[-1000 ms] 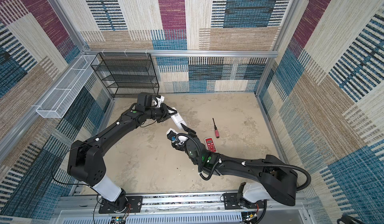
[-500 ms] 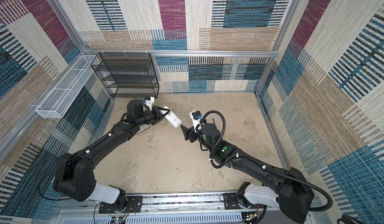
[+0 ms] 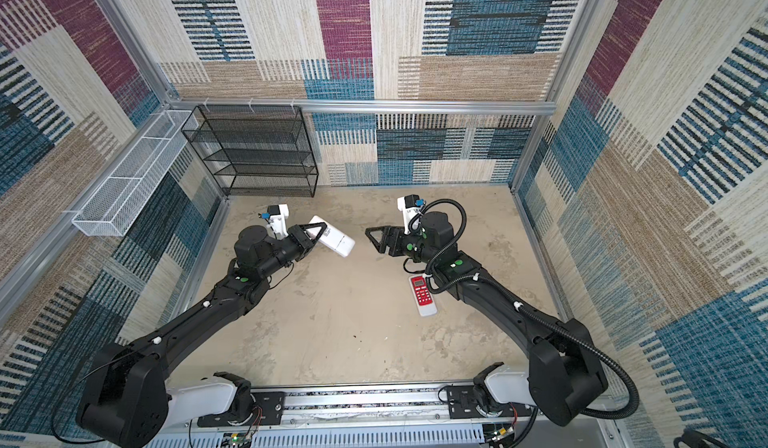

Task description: Unload the batteries from the remote control

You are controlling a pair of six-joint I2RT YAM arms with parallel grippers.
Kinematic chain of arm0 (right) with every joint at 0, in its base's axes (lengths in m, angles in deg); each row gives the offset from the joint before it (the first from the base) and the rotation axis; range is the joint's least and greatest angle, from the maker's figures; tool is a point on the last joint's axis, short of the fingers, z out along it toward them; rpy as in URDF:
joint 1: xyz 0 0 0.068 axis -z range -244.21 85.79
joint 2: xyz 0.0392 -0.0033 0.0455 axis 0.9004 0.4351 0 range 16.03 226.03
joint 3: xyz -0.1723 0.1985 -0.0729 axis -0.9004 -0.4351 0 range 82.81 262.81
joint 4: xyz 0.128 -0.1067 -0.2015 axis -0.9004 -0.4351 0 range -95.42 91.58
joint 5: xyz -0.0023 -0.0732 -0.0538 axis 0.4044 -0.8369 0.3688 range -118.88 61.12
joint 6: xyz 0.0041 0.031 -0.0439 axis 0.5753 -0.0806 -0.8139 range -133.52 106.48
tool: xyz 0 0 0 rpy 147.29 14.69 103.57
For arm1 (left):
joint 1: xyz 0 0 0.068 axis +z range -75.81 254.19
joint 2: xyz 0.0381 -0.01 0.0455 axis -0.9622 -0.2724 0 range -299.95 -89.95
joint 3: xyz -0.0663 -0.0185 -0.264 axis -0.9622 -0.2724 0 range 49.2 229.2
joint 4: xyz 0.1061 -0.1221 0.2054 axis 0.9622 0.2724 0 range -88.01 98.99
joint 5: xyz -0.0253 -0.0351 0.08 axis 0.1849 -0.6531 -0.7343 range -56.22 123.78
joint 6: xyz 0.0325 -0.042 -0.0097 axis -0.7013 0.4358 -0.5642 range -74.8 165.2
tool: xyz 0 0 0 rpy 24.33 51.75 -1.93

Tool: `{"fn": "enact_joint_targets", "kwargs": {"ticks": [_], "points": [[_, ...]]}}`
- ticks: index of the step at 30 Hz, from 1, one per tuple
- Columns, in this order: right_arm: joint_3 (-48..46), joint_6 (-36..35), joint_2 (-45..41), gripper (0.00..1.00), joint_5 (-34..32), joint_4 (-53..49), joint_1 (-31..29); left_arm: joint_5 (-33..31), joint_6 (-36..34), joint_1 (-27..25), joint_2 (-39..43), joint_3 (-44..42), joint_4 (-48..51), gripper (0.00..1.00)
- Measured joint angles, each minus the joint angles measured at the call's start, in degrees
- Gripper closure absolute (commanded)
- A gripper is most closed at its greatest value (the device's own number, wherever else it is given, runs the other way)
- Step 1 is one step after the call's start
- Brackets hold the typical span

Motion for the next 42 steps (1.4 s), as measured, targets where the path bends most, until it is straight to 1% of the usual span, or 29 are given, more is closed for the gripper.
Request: {"fn": "enact_joint_targets", "kwargs": {"ticks": [2,4,5,9,13,16,19,24,30,38,42], "points": [[1.8,1.4,1.1,0.19,2.1,0.1,0.1,-0.7,1.2,0.0,1.0,-1.4,-2.1,1.0],[3.4,2.5,2.1,0.23,3.0,-0.2,0.1,-1.9,2.8,0.0,1.7,-2.8,-5.0,1.0],[4.0,3.1,2.6,0.24,3.5,-0.2,0.2,-2.4,3.6,0.0,1.9,-3.3,-6.1,1.0],[6.7,5.6,5.8,0.3,7.2,-0.2,0.2,-4.3,6.6,0.0,2.2,-4.8,-10.8,1.0],[7.8,8.8,8.1,0.33,9.9,0.2,0.2,-4.4,9.5,0.0,1.6,-4.9,-15.4,1.0],[9.4,9.5,8.9,0.37,10.3,-0.1,-0.1,-4.4,10.7,0.0,1.5,-4.9,-17.0,1.0],[10.5,10.2,9.5,0.37,10.4,0.0,-0.2,-4.5,11.1,0.0,1.5,-4.9,-17.7,1.0],[12.7,10.8,11.9,0.41,10.8,-1.1,-1.4,-4.6,11.5,0.0,1.7,-5.2,-18.0,1.0],[14.4,11.0,14.0,0.43,10.8,-1.9,-2.8,-5.0,11.6,0.0,1.7,-5.4,-18.0,1.0],[15.4,11.7,16.3,0.44,12.0,-0.9,-4.2,-5.7,12.2,0.0,1.7,-5.6,-18.1,1.0],[15.4,12.8,16.9,0.48,12.9,1.2,-4.3,-5.7,12.3,0.0,1.7,-5.7,-18.2,1.0]]}}
